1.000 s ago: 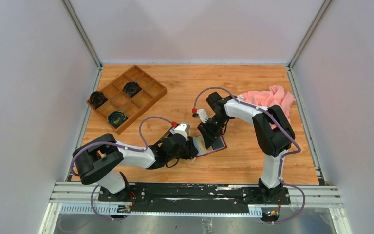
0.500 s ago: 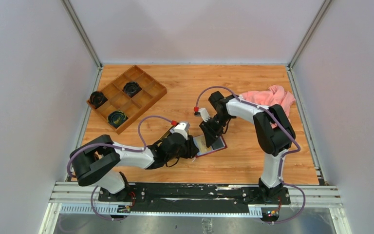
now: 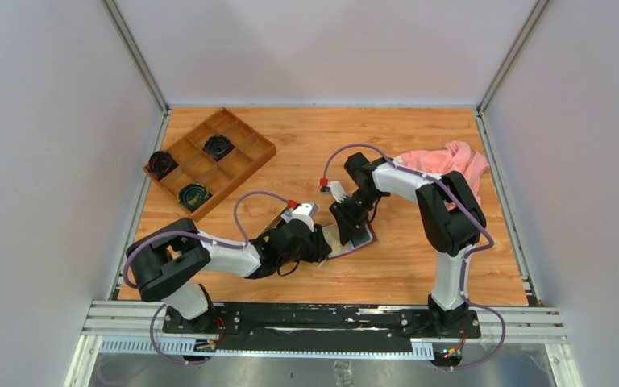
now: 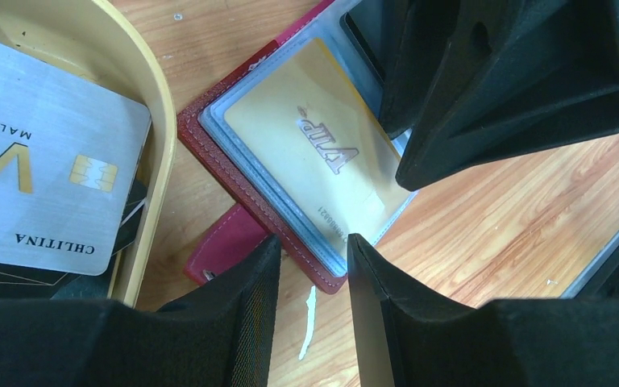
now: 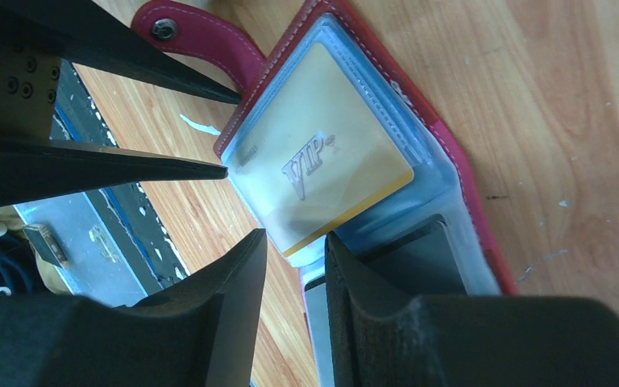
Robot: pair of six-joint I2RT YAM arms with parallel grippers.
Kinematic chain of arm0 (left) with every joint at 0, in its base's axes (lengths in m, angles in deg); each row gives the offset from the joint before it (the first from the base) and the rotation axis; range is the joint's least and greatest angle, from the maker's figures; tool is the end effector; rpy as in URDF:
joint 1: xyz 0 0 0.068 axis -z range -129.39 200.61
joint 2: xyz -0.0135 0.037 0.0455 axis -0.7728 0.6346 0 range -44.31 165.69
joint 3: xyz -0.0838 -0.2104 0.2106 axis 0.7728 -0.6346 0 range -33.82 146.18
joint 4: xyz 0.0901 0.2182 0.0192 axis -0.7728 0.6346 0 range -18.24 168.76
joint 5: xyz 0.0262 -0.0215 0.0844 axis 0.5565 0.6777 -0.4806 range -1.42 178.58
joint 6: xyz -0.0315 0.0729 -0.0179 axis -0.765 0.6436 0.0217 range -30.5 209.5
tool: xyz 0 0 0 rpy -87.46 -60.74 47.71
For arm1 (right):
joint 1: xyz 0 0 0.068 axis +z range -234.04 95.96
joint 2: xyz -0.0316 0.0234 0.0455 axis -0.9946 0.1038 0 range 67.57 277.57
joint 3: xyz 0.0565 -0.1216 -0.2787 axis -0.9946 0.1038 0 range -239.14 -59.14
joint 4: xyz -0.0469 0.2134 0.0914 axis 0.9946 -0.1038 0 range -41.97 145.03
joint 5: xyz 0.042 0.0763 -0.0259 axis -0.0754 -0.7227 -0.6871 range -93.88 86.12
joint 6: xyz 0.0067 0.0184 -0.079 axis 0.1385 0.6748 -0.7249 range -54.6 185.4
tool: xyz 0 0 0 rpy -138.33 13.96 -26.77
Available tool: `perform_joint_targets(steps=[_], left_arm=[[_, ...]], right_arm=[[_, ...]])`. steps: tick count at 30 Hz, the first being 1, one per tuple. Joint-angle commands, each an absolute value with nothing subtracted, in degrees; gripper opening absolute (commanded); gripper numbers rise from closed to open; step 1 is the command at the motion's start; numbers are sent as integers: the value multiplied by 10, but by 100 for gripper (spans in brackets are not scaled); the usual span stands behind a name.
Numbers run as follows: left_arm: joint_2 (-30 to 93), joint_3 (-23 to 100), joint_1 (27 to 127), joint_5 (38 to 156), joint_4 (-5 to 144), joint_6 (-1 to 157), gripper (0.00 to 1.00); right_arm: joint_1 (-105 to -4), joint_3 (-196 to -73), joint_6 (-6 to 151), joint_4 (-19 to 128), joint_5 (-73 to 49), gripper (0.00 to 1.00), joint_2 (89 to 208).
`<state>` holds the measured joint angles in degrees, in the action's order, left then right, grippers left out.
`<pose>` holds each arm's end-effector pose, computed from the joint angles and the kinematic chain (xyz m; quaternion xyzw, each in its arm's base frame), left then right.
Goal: Put the credit cards into the card holder
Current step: Insert the credit card into the card holder.
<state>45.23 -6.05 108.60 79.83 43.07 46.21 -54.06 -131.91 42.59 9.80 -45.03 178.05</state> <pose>0.1652 -0.2439 0.1724 0.0761 0.8740 -0.3249 0.3532 0.2806 0.2155 0.1836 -0.4348 0.8274 0.3537 0.0356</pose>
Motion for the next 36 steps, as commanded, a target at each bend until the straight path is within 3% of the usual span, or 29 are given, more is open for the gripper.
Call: perform_joint_targets(steps=[1,9,17,26,29,34,36], left_arm=[[469,-54,1091,807,431,469,40],[444,-60,1091,807,428,482,40],[367,-79,1091,819,428,506,42],[233,-112,1091,811,430,561,44],[186,-132,1091,795,431,575,57],[127,-173,1085,793,429,536,87],[109,-186,1083,819,429,495,89]], right_arm=[[-524,-1337,409,74,-496,36,1782],[-535,-1330,380,74,-413,38,1730],[-548,-1315,333,63,-427,40,1657],[-662,-1293,326,68,-467,39,1582],[-698,-1281,325,74,-490,39,1558],[-712,-1274,327,78,-499,39,1576],[-712,-1276,331,78,-500,38,1599]])
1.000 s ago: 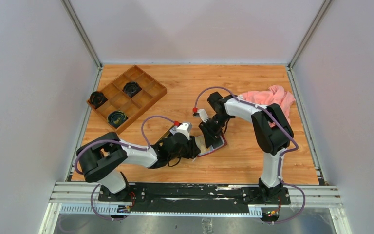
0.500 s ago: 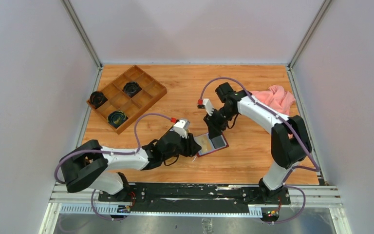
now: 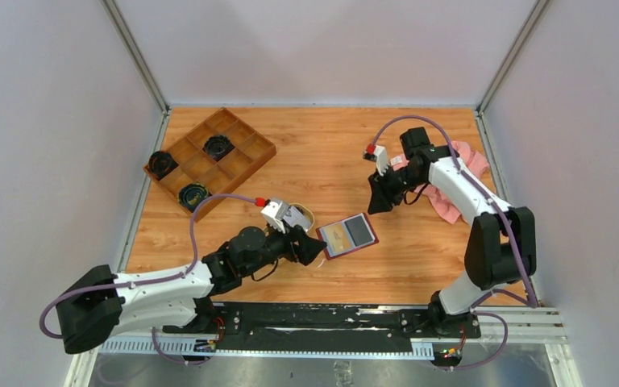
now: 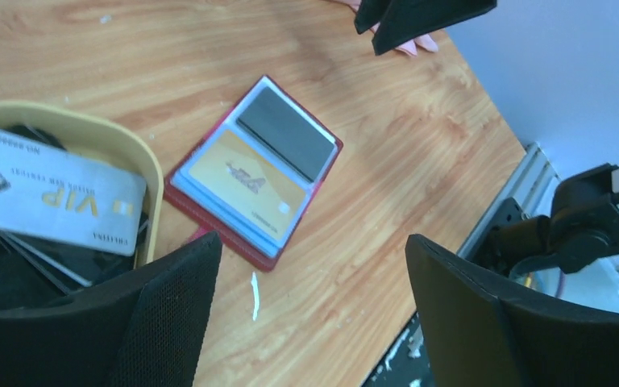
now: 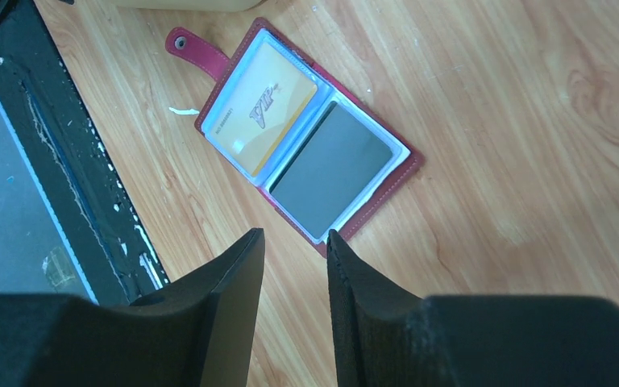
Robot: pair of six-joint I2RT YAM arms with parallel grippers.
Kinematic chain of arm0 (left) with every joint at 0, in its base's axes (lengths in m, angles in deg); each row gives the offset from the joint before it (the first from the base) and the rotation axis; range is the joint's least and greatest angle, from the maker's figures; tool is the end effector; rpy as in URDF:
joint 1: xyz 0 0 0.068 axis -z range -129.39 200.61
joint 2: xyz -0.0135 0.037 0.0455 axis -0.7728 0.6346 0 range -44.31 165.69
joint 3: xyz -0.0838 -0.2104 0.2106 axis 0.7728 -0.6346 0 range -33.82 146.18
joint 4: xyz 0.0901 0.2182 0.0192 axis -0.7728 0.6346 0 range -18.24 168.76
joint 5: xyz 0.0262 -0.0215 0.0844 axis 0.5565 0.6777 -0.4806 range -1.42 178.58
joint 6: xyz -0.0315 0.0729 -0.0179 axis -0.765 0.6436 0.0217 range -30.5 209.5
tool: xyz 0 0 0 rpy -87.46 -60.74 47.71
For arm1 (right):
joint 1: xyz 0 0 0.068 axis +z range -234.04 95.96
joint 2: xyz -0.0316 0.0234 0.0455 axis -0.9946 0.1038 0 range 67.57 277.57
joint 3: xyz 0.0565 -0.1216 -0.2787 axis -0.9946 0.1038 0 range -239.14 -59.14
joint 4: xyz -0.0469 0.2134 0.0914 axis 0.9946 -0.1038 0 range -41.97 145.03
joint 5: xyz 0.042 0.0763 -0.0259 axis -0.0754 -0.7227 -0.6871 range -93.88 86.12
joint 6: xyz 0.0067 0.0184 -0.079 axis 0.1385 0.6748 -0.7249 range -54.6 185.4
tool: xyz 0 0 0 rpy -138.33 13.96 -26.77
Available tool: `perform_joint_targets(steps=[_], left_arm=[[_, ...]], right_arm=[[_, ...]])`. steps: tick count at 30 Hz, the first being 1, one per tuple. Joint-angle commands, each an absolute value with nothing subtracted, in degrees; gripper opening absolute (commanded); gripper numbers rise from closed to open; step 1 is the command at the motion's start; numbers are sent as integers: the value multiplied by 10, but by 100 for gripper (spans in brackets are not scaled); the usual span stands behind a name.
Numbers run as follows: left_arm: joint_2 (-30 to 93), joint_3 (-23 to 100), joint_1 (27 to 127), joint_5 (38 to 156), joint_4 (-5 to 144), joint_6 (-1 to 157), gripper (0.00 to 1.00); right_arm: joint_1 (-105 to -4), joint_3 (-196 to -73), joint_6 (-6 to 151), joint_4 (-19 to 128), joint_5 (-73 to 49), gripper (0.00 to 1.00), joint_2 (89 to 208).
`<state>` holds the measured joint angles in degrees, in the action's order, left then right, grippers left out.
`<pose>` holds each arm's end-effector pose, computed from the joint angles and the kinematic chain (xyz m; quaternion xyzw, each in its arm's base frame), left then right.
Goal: Put the credit cards into the card holder
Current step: Insert the credit card into the card holder, then close the card holder at the center of the board.
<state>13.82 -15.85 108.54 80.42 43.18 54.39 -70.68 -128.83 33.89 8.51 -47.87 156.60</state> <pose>0.1187 -0.1705 0.2456 0.1088 0.7665 -0.4196 0.4739 0.2728 0.1152 0.2854 -0.4184 0.8082 0.3311 0.2492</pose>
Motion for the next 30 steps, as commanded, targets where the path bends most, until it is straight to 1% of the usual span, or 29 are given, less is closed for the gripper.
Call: perform_joint_targets(steps=[1,3,7,15,19,30], left_arm=[[99,-194,1083,831,429,477,88],[81,-213,1084,842,430,445,86],[82,-242,1091,812,430,387,82],[201,-192,1110,743,431,358,80],[256,-171,1111,701,433,337,73],[351,-135,1125,607,449,240,68]], right_arm=[[-712,-1275,332,77,-501,38,1608],[-712,-1278,334,77,-501,37,1628],[-711,-1283,343,77,-486,36,1656],[-711,-1286,350,75,-462,36,1692],[-710,-1288,350,74,-462,36,1695],[-709,-1292,350,71,-462,35,1698]])
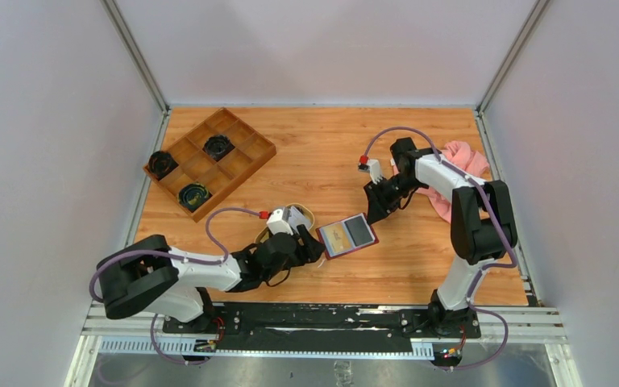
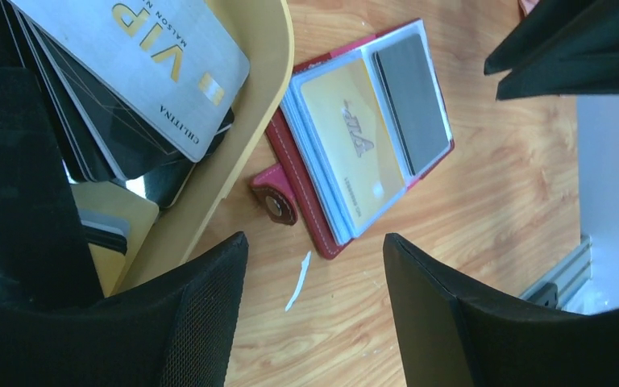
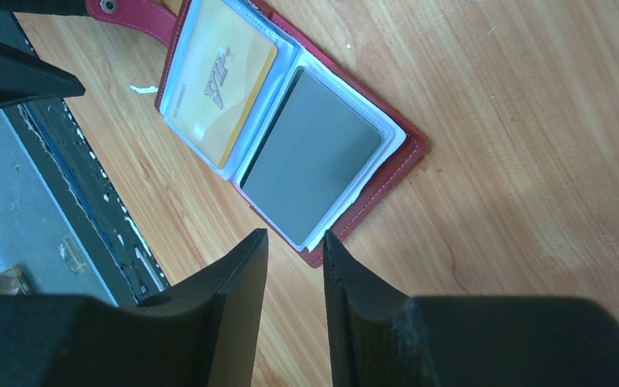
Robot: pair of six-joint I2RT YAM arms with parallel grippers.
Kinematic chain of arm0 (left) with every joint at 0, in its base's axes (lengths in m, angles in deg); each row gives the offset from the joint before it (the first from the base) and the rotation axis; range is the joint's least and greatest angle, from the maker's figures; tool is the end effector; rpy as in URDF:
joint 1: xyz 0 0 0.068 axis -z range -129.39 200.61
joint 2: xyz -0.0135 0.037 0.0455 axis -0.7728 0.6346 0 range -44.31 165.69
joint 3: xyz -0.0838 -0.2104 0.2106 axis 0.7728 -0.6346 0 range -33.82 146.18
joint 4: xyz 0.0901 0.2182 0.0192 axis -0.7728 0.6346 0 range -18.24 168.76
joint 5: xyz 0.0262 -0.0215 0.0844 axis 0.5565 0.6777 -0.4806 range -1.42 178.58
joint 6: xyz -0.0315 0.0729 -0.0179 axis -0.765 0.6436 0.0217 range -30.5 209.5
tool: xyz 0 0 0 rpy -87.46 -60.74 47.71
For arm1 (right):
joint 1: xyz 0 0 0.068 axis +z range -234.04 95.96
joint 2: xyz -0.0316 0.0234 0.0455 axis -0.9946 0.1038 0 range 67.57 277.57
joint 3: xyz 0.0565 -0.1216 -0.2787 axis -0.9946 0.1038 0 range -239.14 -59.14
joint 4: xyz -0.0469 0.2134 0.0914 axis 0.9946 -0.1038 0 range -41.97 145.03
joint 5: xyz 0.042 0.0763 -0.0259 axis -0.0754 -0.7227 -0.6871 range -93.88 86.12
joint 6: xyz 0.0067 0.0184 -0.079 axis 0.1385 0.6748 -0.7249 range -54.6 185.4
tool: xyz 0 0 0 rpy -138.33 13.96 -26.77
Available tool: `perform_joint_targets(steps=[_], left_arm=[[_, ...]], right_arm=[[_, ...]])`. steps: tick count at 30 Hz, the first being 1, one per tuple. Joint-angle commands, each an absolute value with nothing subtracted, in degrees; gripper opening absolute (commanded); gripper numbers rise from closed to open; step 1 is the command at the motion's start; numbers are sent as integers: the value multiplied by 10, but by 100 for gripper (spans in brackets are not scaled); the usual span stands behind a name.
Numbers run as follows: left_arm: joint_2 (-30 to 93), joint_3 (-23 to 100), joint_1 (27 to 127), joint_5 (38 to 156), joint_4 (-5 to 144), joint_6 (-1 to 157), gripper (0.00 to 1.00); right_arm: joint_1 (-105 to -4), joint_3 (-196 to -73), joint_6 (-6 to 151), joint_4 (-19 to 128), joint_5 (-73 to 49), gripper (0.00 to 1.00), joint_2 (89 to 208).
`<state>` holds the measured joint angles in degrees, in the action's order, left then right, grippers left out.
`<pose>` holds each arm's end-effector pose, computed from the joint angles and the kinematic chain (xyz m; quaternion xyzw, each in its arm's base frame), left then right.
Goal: Put the credit cards into the card holder
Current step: Close the card holder at the center of the board.
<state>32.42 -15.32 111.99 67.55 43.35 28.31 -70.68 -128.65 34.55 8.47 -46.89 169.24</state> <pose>0.1365 -0.1970 0.1832 -0.0901 0.8508 -0.3565 0.3754 0.3027 0.1214 0.2201 -0.3818 0.8443 0.3466 0.1458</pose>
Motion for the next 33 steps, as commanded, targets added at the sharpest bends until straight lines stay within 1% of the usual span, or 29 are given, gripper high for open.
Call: perform_joint_targets(steps=[1,12,16,21,25,33], left_arm=[[359,-129,1125,601,454,237,68],[390,-100,1126,571,483,238,55],[392,-98,1126,572,484,249,53],[395,-94,1126,587,483,271,54],[381,-92,1125,603,481,324,58],[349,-105,1125,616,480,397,67]], right_arm=[[-709,-1292,350,70,-462,35,1698],[-707,-1294,350,68,-463,35,1700],[-707,-1294,349,66,-465,35,1699],[-706,-1294,346,65,-476,34,1690],[-705,-1291,340,66,-475,33,1662],[-706,-1270,333,97,-462,34,1548]])
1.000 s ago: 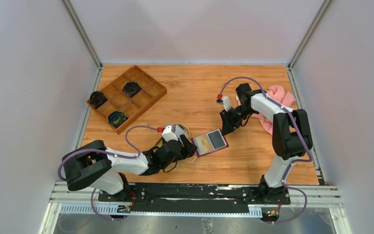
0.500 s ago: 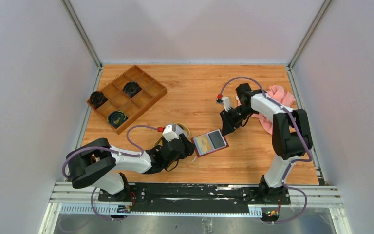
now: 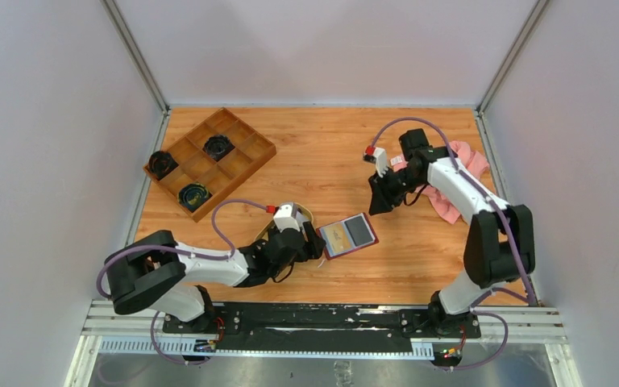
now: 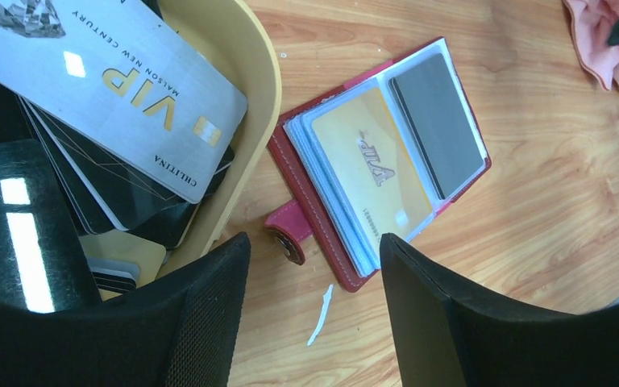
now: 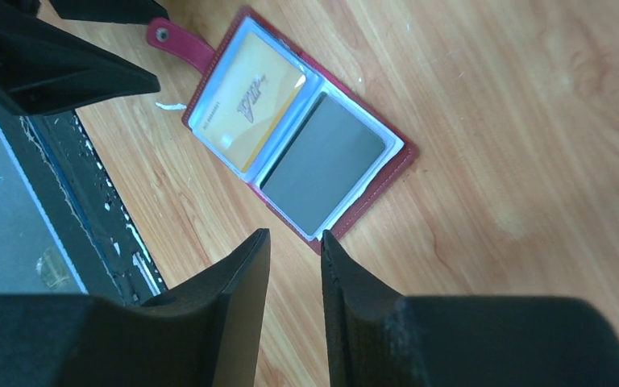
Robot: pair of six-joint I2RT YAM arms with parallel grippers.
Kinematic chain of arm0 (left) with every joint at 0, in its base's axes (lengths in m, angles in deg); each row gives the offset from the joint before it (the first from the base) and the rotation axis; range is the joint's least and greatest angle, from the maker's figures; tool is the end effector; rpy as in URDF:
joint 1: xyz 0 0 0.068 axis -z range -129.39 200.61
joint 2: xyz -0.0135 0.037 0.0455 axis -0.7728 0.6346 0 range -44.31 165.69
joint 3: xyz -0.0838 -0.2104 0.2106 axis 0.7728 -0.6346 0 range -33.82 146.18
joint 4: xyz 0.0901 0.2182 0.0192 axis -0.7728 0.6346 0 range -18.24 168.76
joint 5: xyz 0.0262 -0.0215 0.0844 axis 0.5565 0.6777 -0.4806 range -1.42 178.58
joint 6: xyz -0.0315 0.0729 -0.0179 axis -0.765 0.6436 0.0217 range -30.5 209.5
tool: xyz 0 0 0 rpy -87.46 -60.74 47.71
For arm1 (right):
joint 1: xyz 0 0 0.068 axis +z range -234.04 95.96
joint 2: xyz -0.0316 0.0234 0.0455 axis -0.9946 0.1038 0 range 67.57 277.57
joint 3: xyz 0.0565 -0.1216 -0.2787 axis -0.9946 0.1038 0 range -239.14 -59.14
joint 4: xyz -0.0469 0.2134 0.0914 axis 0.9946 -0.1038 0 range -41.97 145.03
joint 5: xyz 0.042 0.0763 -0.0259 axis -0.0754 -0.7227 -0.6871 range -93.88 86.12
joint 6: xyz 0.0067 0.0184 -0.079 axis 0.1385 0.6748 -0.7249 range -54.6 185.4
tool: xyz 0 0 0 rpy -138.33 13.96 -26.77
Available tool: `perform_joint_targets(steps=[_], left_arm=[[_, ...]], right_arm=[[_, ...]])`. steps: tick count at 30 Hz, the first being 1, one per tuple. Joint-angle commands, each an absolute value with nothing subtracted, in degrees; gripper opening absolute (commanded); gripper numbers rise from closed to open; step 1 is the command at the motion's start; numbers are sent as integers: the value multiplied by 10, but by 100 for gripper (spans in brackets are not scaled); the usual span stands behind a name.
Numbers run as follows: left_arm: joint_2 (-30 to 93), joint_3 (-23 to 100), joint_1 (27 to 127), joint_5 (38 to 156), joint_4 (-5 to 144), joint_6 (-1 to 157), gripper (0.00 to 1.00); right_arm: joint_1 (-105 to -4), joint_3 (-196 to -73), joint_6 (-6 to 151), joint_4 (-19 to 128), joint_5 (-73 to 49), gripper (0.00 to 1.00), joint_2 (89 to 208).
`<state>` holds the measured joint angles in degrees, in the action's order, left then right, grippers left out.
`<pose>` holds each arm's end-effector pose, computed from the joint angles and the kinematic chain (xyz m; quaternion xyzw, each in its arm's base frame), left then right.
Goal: Put the credit cards into the card holder
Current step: Close the card holder at the center of the board.
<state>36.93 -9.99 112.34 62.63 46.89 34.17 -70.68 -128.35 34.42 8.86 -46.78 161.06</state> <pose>0.1496 -0.2128 0.1858 -0.0600 0.8592 -0.2967 0.4125 0.2850 0.1171 0.2609 -0.4036 0.8260 0.3319 0.2113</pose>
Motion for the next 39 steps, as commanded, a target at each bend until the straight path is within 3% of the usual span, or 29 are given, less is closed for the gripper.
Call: perform_joint_targets(steps=[1,8,12,14,17,28,39], left_arm=[[344,-107,1126,620,480,403,68],[275,-131,1125,639,479,450,75],[224,-158,1125,629,478,456,92],[208,-170,1126,620,477,452,100],[191,-189,1125,613,475,428,100],[263,-159,1126,639,475,344,86],[315,-125,1127,635,478,318,82]], right_arm=[[-706,-1267,333,103,-461,34,1536],[-706,-1248,336,169,-405,40,1403],[-711,-1230,355,193,-392,79,1385],[-718,-1230,380,181,-440,84,1413],[-721,-1211,379,175,-510,83,1460],[-722,-1225,400,141,-462,66,1642],[-723,-1238,408,127,-459,61,1690]])
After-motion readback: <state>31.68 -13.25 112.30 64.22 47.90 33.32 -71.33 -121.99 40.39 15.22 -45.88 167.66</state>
